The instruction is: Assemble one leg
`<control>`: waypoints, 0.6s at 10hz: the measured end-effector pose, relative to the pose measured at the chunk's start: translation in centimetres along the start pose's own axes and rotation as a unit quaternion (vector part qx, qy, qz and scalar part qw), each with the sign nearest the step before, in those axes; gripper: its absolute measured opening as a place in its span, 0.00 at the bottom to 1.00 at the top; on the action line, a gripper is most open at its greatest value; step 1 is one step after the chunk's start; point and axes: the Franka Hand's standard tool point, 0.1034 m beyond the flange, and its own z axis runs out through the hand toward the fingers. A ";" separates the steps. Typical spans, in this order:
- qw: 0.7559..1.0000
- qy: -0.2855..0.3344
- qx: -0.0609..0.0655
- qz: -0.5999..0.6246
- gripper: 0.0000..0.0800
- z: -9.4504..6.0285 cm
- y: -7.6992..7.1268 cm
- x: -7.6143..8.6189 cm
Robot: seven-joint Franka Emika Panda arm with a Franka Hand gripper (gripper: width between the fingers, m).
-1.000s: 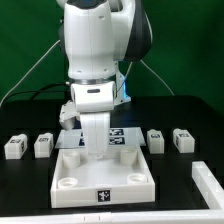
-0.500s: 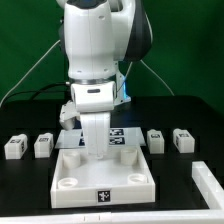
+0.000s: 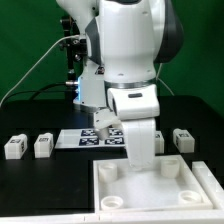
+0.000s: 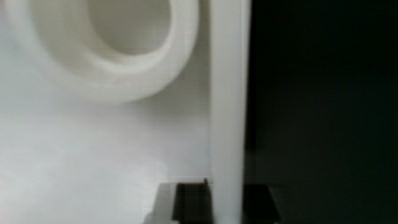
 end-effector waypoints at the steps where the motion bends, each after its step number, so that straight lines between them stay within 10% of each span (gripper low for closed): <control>1: 1.000 -0.001 0.011 0.010 0.08 0.1 0.2 0.5; 6: 1.000 -0.002 0.013 0.024 0.08 0.2 0.2 1.1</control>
Offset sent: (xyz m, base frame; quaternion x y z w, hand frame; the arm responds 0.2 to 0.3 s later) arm 0.0287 0.0292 -0.0080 -0.0227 0.0087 -0.0055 0.9997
